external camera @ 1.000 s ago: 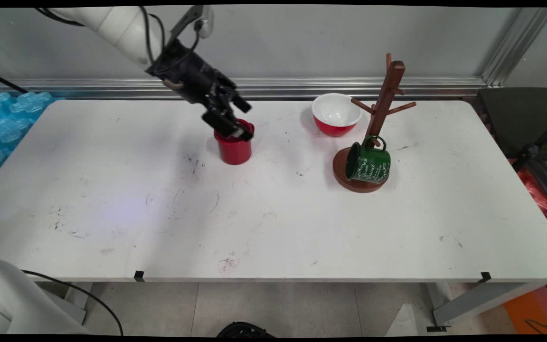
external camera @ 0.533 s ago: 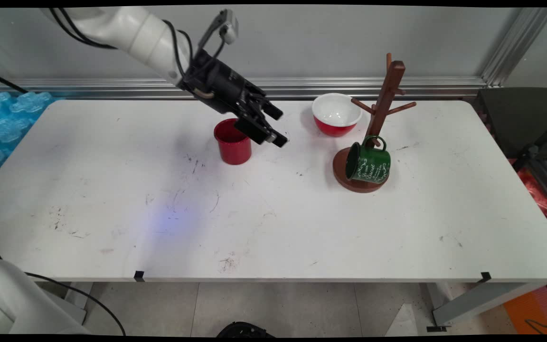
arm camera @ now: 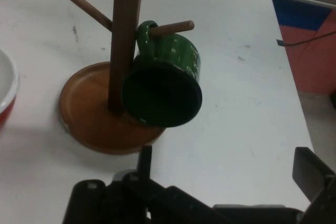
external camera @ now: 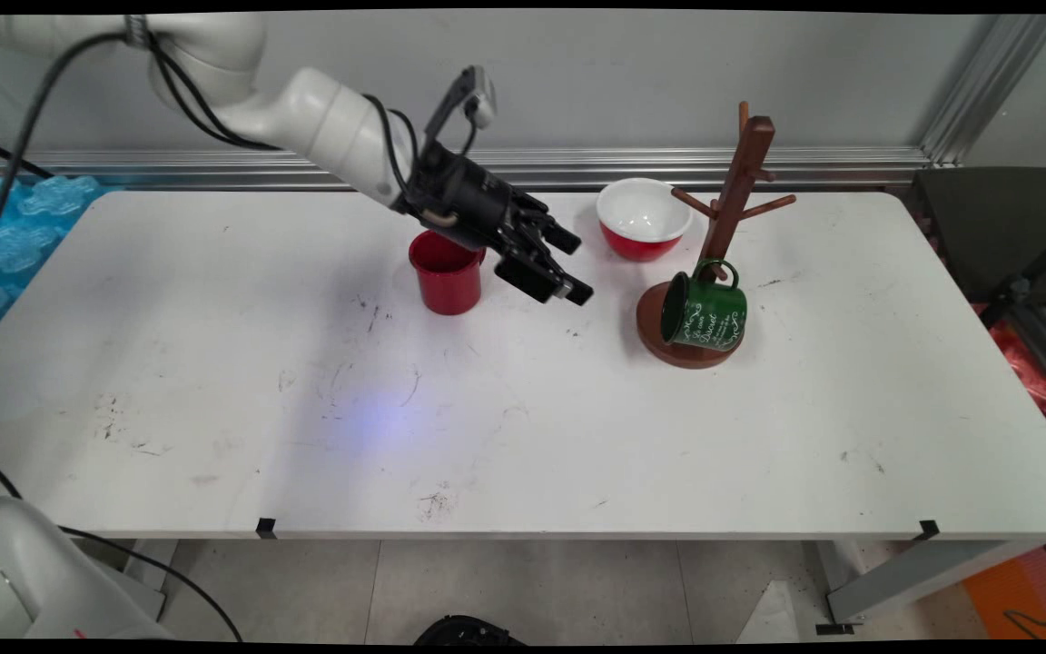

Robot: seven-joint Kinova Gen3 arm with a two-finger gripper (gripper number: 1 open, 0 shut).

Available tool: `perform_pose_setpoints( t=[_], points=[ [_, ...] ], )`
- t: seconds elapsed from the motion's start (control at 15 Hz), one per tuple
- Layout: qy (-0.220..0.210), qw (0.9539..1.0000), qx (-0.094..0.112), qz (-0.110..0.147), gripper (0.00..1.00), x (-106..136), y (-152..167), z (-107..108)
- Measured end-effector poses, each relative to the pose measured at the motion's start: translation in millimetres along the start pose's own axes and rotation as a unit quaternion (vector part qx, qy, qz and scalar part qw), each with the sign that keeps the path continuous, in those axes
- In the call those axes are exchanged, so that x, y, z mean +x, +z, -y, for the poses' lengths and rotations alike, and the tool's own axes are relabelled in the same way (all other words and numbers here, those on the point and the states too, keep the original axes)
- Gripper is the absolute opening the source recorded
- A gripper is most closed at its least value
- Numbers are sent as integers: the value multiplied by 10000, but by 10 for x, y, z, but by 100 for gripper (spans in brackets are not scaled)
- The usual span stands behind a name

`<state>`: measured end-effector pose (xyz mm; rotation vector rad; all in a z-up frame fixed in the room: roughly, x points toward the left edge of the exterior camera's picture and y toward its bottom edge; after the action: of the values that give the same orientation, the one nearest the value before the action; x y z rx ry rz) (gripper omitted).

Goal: Pick up the green mug from the rack

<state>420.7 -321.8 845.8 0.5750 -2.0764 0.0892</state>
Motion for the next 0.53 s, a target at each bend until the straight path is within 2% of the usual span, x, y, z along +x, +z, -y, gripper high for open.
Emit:
perform_pose_setpoints(
  t=[0.53],
  points=[
    [-184,9997,-37,-140,100,-171,444,25]
  ],
)
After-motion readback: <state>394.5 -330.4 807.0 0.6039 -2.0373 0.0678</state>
